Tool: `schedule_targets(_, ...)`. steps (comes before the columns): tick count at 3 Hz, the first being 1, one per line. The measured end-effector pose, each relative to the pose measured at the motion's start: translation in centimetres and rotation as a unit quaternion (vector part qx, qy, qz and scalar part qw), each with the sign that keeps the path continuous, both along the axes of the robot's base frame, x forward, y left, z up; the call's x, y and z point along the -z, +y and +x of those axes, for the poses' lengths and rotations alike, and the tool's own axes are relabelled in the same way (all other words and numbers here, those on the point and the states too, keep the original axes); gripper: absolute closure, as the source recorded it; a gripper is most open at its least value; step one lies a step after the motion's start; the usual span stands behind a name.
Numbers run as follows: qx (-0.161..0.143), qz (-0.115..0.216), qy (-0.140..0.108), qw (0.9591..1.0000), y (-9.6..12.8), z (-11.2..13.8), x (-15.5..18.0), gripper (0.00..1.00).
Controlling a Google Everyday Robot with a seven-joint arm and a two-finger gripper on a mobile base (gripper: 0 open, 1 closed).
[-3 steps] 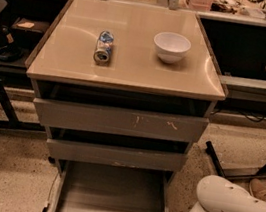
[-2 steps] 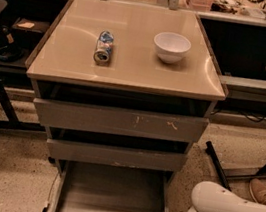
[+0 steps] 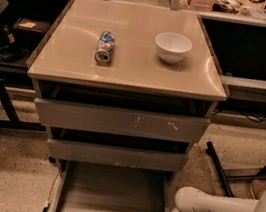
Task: Close bottom drawer
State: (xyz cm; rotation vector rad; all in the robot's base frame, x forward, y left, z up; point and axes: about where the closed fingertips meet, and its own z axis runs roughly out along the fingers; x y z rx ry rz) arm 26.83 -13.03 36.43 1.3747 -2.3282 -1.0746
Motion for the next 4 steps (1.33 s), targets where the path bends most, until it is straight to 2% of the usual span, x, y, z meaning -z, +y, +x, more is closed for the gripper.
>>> schedule_targets(1, -0.001, 0.001, 0.001, 1.0, 0.2, 0.1, 0.2, 1.0)
schedule_targets(2, 0.029, 0.029, -0.015, 0.999, 0.9, 0.6, 2.7, 1.0)
schedule_targets(3, 0.095, 0.049, -0.052, 0.9929, 0.8, 1.9, 5.2, 1.0)
schedule_targets(4, 0.155, 0.052, -0.081, 0.9832, -0.4, 3.6, 8.0, 1.0)
